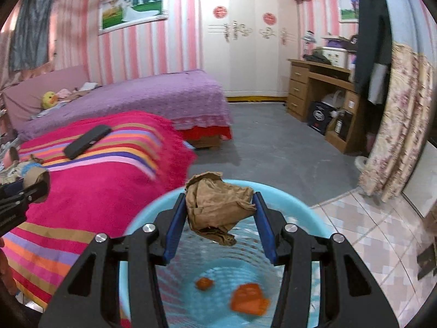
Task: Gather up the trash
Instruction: 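Carry the brown paper and cardboard tube to the blue basket and release both, then move both open tools back over the bedspread toward the remaining trash, then grasp the snack wrapper with the left tool while the right tool grasps the blue plastic bag, then carry the snack wrapper and blue bag over to the blue basket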
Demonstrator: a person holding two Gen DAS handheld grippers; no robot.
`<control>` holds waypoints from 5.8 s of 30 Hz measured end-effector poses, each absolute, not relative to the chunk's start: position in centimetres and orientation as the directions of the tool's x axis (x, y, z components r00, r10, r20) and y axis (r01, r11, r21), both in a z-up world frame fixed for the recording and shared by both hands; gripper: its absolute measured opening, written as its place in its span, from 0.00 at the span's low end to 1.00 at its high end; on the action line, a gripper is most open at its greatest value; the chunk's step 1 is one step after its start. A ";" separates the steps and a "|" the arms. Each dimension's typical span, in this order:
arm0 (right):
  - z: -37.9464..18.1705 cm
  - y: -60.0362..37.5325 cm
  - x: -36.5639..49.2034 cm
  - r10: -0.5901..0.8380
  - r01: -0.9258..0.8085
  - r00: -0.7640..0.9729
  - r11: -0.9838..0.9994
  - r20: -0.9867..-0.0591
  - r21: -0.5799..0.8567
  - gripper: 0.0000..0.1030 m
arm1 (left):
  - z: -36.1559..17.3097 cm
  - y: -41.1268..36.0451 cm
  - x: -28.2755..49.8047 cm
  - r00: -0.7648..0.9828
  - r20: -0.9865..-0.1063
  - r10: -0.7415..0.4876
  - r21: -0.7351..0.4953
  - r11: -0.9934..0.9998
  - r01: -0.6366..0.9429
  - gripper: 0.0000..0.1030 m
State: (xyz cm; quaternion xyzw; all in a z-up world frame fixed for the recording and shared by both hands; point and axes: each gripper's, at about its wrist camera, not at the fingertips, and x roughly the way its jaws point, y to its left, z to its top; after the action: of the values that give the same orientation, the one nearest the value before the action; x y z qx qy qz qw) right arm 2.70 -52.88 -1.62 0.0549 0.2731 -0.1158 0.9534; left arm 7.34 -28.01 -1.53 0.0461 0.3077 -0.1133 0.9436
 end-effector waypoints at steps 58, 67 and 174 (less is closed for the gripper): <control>-1.6 -50.3 5.0 -0.287 0.352 0.779 0.936 -0.557 0.010 0.95 | -1.0 -22.6 9.2 0.786 -0.602 -0.139 0.059 0.974 0.217 0.94; -0.6 -43.0 7.8 -0.179 0.253 0.832 0.965 -0.525 0.074 0.95 | 0.2 -12.6 10.3 0.801 -0.598 -0.031 0.080 0.992 0.098 0.94; 0.0 -34.5 10.4 0.047 -0.028 0.843 0.999 -0.535 0.045 0.33 | 2.9 -7.1 10.9 0.842 -0.538 -0.043 -0.050 0.999 0.019 0.01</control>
State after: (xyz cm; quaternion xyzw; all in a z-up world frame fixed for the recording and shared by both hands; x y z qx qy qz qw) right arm 10.44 -34.45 0.03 0.0177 0.2791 0.0195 0.9599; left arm 10.89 -7.05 2.86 -0.0211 0.2807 -0.0162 0.9594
